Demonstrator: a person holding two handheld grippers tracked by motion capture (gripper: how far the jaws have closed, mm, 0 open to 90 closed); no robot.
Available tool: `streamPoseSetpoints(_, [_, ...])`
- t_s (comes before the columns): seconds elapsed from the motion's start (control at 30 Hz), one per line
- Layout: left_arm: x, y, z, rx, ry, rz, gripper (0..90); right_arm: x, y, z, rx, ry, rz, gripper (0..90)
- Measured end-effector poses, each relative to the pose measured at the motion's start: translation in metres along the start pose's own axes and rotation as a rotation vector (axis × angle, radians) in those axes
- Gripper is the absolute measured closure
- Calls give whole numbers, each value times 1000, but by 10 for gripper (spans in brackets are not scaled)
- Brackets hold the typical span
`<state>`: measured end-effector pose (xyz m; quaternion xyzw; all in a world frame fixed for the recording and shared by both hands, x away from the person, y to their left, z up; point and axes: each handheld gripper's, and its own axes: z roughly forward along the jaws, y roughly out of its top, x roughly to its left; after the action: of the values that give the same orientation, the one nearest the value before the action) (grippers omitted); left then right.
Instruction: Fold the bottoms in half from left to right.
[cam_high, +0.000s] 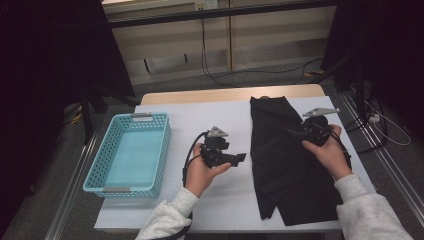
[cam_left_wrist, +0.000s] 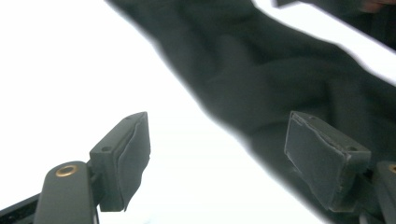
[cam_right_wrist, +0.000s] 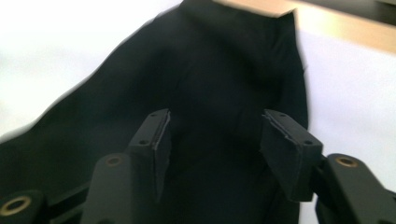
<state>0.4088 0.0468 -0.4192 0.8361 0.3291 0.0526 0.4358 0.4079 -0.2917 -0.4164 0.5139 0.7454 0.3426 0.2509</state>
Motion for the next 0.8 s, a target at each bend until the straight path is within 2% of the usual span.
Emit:
streamPoseSetpoints(0.07, [9, -8, -2, 9, 8, -3, 198, 4, -12, -5, -3, 22, -4, 394])
streamPoseSetpoints(0.13, [16, -15, -1, 28, 28, -5, 188, 7, -21, -7, 5, 11, -22, 396])
streamPoseSetpoints(0.3, [26, -22, 0, 45, 54, 10, 166, 16, -45, -17, 20, 42, -8, 416])
streamPoseSetpoints(0.37, [31, -25, -1, 50, 68, 8, 159, 17, -50, -23, 24, 34, -19, 422])
streamPoseSetpoints(0.43, [35, -28, -2, 65, 68, 10, 150, 18, -55, -30, 22, 42, 1, 436])
streamPoseSetpoints(0.57, [41, -31, -6, 61, 74, 7, 144, 18, -64, -48, 6, 32, 4, 454])
streamPoseSetpoints(0.63, [44, -30, -7, 52, 78, 3, 141, 18, -69, -56, 0, 32, 27, 468])
streamPoseSetpoints(0.67, [44, -30, -8, 46, 84, -4, 141, 19, -72, -59, 3, 38, 33, 478])
streamPoseSetpoints(0.73, [42, -29, -9, 52, 87, 14, 141, 22, -77, -62, 19, 53, 35, 509])
streamPoseSetpoints(0.8, [41, -29, -7, 42, 80, 11, 142, 24, -80, -63, 26, 62, 25, 531])
